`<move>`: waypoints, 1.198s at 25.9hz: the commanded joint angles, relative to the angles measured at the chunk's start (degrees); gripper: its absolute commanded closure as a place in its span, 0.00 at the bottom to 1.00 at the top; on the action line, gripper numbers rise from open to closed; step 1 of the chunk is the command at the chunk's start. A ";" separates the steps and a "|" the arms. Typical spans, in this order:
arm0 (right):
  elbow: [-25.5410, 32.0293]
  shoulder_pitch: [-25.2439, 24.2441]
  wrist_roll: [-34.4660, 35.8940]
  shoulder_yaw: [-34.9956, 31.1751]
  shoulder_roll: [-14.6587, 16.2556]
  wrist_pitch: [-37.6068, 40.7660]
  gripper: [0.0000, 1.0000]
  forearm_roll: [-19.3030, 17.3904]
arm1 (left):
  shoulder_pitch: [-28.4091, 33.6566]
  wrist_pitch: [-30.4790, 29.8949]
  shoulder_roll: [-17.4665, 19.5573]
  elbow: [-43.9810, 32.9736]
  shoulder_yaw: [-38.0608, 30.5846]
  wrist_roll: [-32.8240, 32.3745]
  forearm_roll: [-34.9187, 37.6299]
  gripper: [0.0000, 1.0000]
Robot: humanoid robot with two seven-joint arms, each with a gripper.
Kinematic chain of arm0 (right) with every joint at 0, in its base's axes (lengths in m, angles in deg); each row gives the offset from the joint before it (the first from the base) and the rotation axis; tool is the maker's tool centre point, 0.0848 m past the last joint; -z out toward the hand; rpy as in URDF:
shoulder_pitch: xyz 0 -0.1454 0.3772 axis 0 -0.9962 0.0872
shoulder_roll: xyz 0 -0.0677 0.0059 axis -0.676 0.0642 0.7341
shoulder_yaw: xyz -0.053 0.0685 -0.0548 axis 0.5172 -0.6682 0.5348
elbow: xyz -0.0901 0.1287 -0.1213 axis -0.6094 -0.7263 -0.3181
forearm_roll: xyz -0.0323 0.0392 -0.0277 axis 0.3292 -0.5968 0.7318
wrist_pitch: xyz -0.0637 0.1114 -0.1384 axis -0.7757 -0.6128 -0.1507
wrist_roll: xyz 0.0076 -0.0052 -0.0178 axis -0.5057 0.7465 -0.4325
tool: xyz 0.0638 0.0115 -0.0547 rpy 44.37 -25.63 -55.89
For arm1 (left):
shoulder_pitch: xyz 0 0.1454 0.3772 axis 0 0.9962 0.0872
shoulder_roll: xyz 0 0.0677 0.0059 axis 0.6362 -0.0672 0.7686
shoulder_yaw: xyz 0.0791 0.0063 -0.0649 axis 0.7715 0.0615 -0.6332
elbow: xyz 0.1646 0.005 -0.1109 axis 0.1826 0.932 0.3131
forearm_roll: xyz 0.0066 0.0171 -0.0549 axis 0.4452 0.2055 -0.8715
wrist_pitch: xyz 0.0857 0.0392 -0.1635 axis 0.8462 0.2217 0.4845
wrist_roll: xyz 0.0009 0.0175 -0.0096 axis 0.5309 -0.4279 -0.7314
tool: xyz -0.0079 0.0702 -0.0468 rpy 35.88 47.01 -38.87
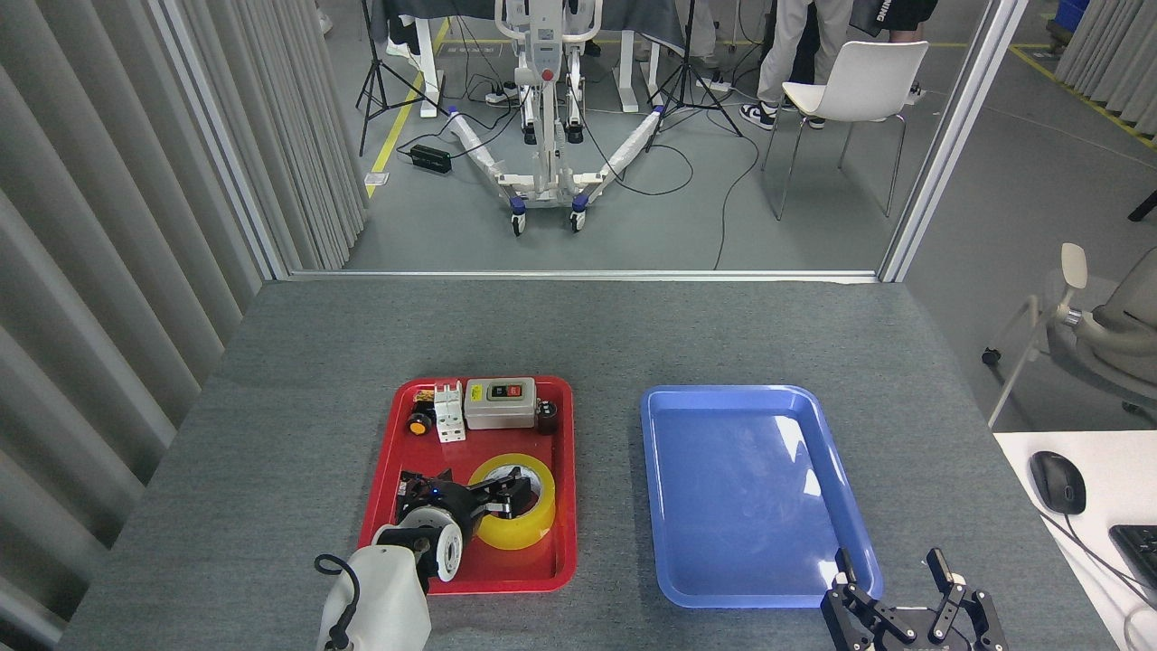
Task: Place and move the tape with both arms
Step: 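Close the left gripper on the rim of the yellow tape roll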
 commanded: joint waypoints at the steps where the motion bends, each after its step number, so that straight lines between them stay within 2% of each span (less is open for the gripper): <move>1: 0.00 -0.04 0.00 -0.06 -0.36 -0.51 0.00 0.00 | -1.99 0.00 0.95 2.62 1.04 -0.44 -0.09 0.01; 7: 0.00 -0.04 0.00 0.21 -1.15 -1.39 0.00 0.00 | -2.26 0.00 1.03 2.44 1.04 -1.93 -0.44 0.01; 11: 0.00 -0.04 0.00 0.21 -1.06 -1.47 0.00 0.00 | -2.43 0.00 0.95 2.18 0.96 -12.21 -0.52 0.01; 13: 0.00 0.05 0.00 0.12 -0.97 -1.47 0.00 0.00 | -2.87 0.00 1.03 2.18 0.96 -15.12 -0.52 0.01; 23: 0.00 0.05 0.35 0.21 -1.15 -1.47 0.00 0.00 | -4.81 -0.09 1.03 2.53 1.22 -15.21 -0.61 0.01; 31: -0.09 -0.22 0.35 0.38 -1.24 -1.39 0.00 0.00 | -6.39 -0.09 2.00 2.97 2.10 -20.48 -0.70 0.01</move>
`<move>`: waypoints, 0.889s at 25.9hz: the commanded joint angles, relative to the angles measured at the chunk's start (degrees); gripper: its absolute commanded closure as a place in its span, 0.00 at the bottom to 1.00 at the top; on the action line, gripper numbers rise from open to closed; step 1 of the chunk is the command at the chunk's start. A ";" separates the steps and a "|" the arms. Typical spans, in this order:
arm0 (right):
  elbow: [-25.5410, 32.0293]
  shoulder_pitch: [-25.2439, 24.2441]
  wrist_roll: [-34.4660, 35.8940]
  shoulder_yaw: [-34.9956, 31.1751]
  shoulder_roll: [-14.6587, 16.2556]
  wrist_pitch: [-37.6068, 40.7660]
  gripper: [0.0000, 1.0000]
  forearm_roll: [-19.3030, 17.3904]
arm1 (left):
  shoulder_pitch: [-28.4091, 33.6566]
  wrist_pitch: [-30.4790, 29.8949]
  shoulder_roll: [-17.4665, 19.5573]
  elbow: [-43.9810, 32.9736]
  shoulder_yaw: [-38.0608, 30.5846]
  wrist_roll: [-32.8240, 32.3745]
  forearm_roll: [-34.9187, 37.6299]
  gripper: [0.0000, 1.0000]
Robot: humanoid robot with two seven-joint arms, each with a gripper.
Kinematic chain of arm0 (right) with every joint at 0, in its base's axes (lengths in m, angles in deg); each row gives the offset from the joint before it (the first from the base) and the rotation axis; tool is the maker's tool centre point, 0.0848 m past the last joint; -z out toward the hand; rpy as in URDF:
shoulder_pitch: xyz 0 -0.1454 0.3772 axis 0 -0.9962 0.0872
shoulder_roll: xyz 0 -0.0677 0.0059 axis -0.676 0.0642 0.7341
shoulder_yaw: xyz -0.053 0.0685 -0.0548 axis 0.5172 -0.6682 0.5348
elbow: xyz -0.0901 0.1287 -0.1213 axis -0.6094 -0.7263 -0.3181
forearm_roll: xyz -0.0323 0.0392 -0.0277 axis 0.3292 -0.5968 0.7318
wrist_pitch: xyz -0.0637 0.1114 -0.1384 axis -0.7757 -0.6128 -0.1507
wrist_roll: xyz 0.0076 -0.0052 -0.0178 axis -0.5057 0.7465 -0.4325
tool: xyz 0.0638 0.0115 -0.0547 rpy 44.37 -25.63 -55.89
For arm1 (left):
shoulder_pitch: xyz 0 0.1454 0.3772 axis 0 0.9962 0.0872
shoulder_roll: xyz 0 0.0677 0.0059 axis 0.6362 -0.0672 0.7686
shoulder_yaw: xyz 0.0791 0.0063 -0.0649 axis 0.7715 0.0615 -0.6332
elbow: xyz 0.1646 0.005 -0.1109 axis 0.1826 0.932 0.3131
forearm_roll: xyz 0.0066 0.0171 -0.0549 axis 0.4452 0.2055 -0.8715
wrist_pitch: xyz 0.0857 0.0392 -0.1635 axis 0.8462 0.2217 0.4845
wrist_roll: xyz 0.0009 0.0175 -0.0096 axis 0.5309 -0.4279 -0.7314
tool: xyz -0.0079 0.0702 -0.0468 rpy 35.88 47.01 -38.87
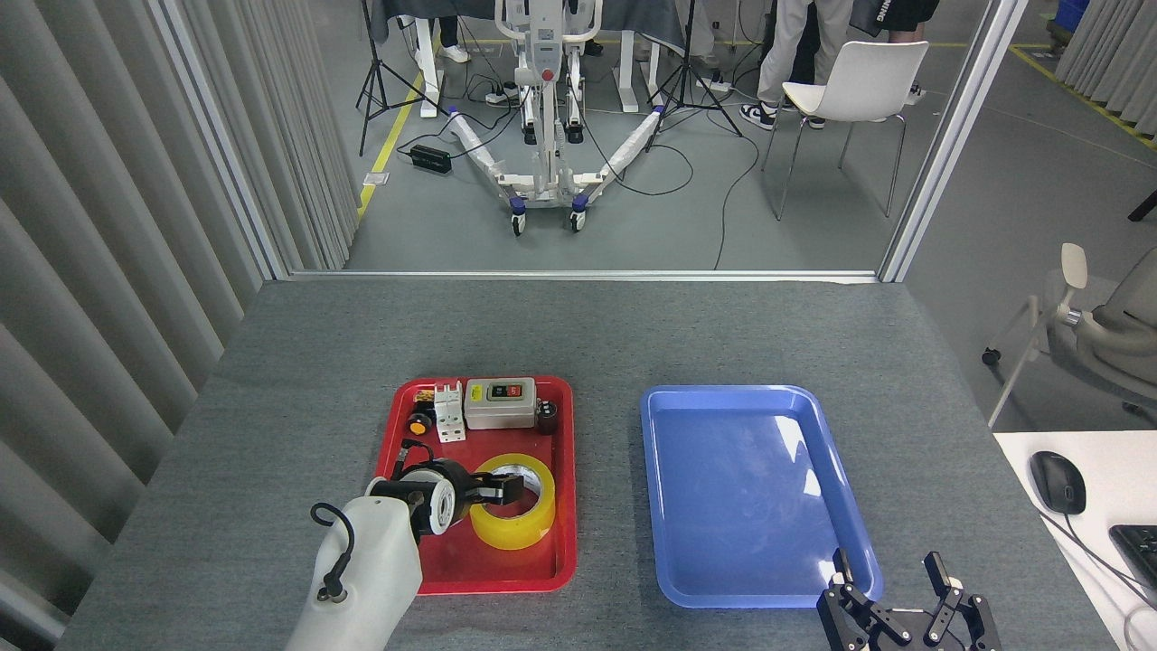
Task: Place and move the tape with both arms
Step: 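Close the left gripper on the rim of the yellow tape roll, then lift the tape roll with the left gripper and pull it toward the robot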
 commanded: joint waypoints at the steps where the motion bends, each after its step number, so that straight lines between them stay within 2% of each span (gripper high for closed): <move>1: -0.11 -0.15 -0.07 0.14 -0.19 0.11 0.00 0.00 | -0.21 0.02 0.04 0.05 0.02 -3.82 -0.12 0.01; 4: -0.20 -0.23 -0.07 0.23 -1.51 0.11 0.00 0.09 | -0.65 0.02 -0.05 0.05 0.02 -6.63 -0.82 0.01; 9: -1.51 -0.23 0.10 -0.39 -0.80 0.03 0.00 0.09 | -1.00 0.02 -0.32 0.05 0.02 -6.72 -1.61 0.01; 12: -1.34 -0.32 -0.07 -1.36 -1.51 -1.03 0.00 0.00 | -1.00 0.02 -0.58 0.14 0.02 -6.63 -1.53 0.02; 15: -1.25 -0.59 0.02 -0.83 -1.60 -1.12 0.00 0.00 | -1.00 0.11 -0.58 0.14 0.11 -6.28 -1.44 0.14; 17: -1.34 -0.41 0.02 -0.92 -1.42 -0.85 0.00 0.00 | -1.00 0.11 -0.49 0.14 0.11 -6.28 -1.35 0.16; 18: -1.34 -0.15 0.02 -1.09 -1.24 -0.85 0.00 0.00 | -1.00 0.11 -0.49 0.14 0.11 -6.28 -1.44 0.21; 23: -1.43 1.44 0.02 -1.00 -0.72 -0.85 0.00 0.00 | -1.00 0.11 -0.32 0.14 0.11 -6.28 -1.17 0.29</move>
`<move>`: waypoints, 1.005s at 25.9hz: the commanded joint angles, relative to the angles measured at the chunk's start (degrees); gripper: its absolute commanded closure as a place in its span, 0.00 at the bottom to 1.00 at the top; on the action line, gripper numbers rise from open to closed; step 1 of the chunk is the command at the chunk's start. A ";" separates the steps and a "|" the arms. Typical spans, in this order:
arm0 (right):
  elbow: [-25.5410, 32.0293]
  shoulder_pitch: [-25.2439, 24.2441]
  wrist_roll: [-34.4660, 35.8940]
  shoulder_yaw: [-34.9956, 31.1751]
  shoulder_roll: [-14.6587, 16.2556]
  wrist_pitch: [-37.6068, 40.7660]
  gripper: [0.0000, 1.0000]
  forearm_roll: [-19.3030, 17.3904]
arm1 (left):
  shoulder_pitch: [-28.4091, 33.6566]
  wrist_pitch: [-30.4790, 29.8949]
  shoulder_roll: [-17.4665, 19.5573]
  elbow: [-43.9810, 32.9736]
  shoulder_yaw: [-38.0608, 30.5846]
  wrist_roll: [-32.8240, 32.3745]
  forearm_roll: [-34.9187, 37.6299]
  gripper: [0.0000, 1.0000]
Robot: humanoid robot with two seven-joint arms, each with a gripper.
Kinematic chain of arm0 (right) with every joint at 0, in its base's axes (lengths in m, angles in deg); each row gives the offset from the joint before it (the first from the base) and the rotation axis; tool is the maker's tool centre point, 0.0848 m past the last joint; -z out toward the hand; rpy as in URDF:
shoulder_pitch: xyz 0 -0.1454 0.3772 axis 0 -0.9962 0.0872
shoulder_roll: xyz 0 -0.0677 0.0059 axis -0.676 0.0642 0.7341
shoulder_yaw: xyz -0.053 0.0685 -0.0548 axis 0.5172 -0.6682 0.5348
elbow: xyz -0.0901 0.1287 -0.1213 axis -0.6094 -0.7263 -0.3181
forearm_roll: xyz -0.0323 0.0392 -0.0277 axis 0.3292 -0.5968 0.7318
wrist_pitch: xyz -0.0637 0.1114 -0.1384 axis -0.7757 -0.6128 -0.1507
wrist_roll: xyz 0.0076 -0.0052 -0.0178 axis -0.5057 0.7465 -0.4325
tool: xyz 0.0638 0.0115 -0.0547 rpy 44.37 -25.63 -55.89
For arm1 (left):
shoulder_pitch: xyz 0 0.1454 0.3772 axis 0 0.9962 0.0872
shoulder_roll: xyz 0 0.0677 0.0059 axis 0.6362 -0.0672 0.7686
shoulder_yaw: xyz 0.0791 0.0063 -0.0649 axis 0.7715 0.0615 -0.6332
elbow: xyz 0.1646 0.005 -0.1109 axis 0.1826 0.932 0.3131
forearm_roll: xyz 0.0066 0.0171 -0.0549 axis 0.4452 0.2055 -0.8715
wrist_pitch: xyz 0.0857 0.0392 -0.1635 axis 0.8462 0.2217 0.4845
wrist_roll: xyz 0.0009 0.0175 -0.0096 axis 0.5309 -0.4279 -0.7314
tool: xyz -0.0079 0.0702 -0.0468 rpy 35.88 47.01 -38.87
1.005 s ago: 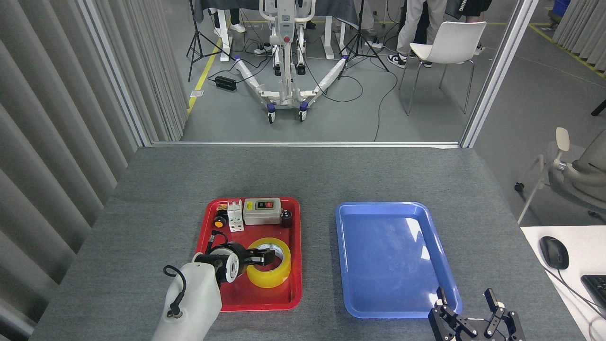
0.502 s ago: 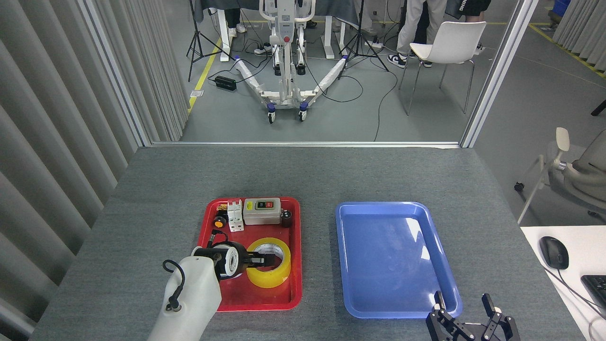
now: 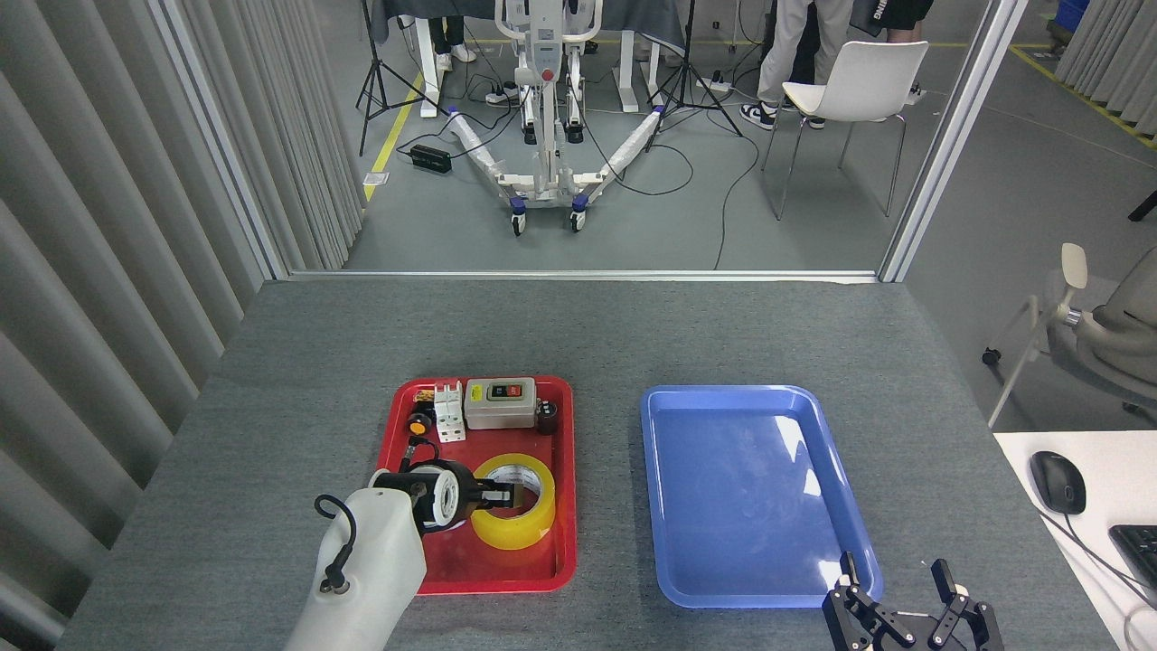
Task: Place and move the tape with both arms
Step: 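Lift the tape roll with the left gripper and pull it toward the robot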
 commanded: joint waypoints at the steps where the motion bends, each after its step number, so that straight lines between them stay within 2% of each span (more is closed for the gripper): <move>1: 0.04 0.77 0.04 0.04 0.12 0.08 0.00 0.00 | 0.00 -0.02 0.10 0.00 0.00 0.03 0.23 0.31; 2: 0.04 0.77 0.04 0.04 0.12 0.08 0.00 0.00 | 0.00 -0.11 0.28 0.00 0.00 0.03 0.23 0.32; 5: -0.05 0.68 -0.05 0.12 0.12 0.08 0.00 0.00 | 0.00 -0.11 0.37 0.00 0.00 -0.06 0.31 0.48; 15: -0.05 0.85 -0.05 0.12 0.30 0.08 0.00 0.09 | 0.00 -0.72 0.28 -0.09 0.18 -0.24 0.40 0.64; 17: -0.05 0.94 -0.05 0.04 0.38 0.08 0.00 0.00 | 0.00 -0.72 0.28 -0.09 0.18 -0.24 0.40 0.71; 26: -0.23 1.29 -0.05 -0.32 0.21 -0.19 0.00 0.09 | 0.00 -0.99 -0.07 -0.26 0.09 -0.15 0.23 0.74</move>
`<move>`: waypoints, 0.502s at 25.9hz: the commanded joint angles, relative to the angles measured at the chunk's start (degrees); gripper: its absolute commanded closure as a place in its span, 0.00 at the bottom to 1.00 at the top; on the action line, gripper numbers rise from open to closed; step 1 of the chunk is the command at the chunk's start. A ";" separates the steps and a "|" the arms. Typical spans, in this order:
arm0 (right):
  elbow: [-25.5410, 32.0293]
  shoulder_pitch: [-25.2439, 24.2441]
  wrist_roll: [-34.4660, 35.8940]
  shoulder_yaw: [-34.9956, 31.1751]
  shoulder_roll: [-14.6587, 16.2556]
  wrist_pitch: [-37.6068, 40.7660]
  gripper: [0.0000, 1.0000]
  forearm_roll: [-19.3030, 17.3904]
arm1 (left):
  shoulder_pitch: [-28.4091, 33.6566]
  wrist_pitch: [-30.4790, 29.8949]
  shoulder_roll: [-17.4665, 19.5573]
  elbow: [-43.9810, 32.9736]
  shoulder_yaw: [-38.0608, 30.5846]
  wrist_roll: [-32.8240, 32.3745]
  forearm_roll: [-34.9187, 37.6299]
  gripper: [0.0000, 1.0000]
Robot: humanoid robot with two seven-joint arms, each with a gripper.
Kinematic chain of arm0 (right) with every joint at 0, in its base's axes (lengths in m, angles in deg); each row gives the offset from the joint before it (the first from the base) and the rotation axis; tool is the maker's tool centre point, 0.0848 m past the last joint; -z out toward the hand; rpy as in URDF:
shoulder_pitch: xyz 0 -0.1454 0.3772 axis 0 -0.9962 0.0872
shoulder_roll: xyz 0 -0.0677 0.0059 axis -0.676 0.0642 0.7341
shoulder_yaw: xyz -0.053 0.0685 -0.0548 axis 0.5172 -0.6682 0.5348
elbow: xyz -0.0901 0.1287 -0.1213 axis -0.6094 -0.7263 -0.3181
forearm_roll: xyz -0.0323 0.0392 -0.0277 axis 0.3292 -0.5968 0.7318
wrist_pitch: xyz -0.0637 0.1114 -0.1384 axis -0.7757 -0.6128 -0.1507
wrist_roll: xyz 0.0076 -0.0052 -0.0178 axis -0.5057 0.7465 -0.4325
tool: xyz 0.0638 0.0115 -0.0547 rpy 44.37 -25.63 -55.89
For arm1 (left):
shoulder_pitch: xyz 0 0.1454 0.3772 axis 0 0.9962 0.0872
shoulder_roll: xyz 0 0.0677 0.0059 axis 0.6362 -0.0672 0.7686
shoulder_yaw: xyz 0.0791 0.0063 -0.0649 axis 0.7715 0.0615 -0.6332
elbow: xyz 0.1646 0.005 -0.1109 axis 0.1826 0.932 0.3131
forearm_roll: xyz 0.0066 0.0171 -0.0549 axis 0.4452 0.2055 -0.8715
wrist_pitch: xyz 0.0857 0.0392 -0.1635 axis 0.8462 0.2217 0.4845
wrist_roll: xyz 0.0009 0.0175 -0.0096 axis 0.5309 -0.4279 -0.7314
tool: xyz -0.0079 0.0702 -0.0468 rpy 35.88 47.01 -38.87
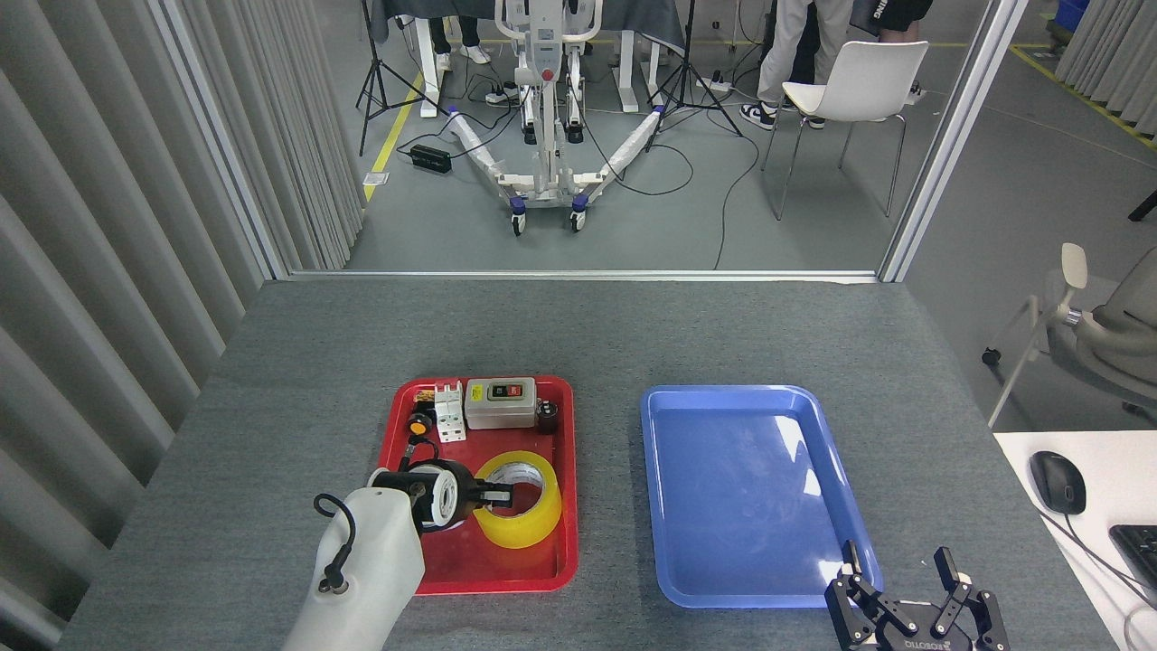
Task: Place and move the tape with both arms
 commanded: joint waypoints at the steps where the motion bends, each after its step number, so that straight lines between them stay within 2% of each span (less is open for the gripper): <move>1: -0.04 0.59 -0.04 -0.06 0.00 -0.14 0.00 0.02 | 0.00 -0.13 -0.17 -0.19 -0.08 0.13 -0.08 0.74; 5: -0.04 0.76 -0.04 -0.06 0.00 -0.14 0.00 0.02 | 0.09 -0.05 -0.17 -1.69 -0.96 0.66 -0.17 0.75; 8: -0.04 0.76 -0.04 0.03 -0.18 -0.14 0.00 0.02 | 2.11 -0.31 -0.52 -6.87 -6.58 2.50 -0.26 0.77; 9: -0.04 0.76 -0.04 0.03 -0.26 -0.14 0.00 0.02 | 3.17 -0.57 -1.13 -9.16 -8.60 3.38 -0.43 0.81; 11: -0.04 0.76 -0.04 0.20 -0.26 -0.14 0.00 0.02 | 4.40 -3.29 -2.01 -12.32 -11.41 6.28 -0.52 0.88; 13: -0.04 0.76 -0.04 0.29 -0.18 0.12 0.00 0.02 | 6.59 -8.57 -2.45 -14.43 -14.40 8.39 -0.96 0.91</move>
